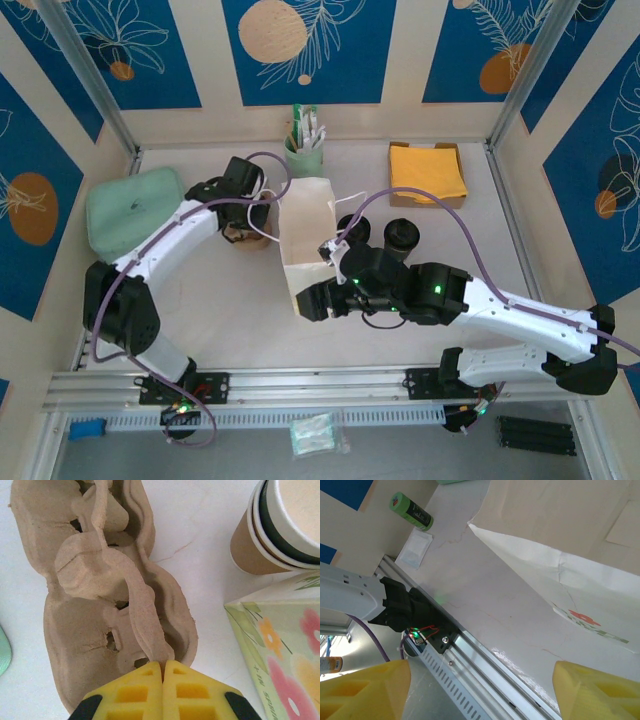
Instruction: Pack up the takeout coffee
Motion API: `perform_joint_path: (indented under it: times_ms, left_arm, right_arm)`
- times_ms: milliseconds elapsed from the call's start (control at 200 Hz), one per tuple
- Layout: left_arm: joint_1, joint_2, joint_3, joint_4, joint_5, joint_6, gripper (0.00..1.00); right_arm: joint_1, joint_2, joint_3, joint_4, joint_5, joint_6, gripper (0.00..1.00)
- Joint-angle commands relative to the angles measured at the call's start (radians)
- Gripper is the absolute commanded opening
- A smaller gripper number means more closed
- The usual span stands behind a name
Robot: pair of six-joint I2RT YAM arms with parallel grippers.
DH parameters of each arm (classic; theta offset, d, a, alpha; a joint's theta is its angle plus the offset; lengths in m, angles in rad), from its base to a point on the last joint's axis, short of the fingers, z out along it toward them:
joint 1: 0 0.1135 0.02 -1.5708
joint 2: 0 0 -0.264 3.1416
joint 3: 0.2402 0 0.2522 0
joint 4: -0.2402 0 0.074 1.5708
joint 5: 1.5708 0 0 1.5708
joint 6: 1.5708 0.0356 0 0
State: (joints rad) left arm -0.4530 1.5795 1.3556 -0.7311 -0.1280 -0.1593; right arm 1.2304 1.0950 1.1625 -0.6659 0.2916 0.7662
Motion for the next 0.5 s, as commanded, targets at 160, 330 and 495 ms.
perform_joint_path:
  times_ms: [160, 330, 495]
  left_arm:
    - [-0.013, -0.072, 0.015, -0.081, -0.012, -0.002, 0.00]
    - [-0.013, -0.084, 0.045, -0.111, -0.051, 0.031, 0.00]
    - [-0.015, -0.118, 0.054, -0.134, -0.087, 0.049, 0.00]
  right_arm:
    - [-0.006, -0.003, -0.014, 0.015, 0.003, -0.004, 0.75]
    - [-0.006, -0.001, -0.014, 0.017, 0.001, -0.004, 0.75]
    - [-0.006, -0.001, -0.015, 0.014, 0.001, -0.004, 0.75]
